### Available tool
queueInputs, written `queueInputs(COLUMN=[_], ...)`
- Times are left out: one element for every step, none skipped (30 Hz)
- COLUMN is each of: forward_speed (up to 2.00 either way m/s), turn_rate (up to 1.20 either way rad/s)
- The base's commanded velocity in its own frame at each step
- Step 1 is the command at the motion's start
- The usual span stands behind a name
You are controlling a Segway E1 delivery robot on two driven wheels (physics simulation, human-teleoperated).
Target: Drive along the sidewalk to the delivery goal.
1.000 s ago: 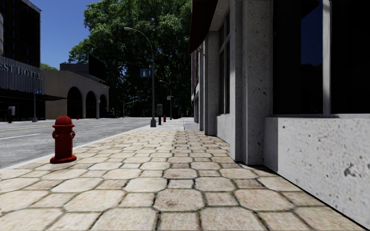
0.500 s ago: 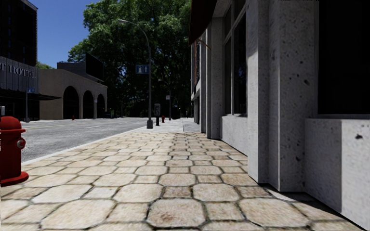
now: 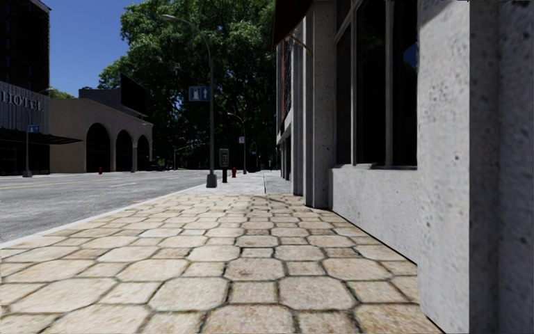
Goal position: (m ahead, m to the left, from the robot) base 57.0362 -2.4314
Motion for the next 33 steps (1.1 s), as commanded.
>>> queueInputs(forward_speed=[2.0, 2.0, 2.0, 2.0, 2.0, 2.0, 2.0, 2.0, 2.0, 2.0, 2.0, 2.0, 2.0, 2.0, 2.0, 2.0, 2.0, 2.0, 2.0, 2.0, 2.0, 2.0, 2.0, 2.0, 2.0, 2.0, 2.0, 2.0, 2.0, 2.0, 2.0, 2.0, 2.0], turn_rate=[0.0, 0.0, 0.0, 0.0, 0.0, 0.0, 0.0, 0.0, 0.0, 0.0, 0.0, 0.0, 0.0, 0.0, 0.0, 0.0, 0.0, 0.0, 0.0, 0.0, 0.0, 0.0, 0.0, 0.0, 0.0, 0.0, 0.0, 0.0, 0.0, 0.0, 0.0, 0.0, 0.0])
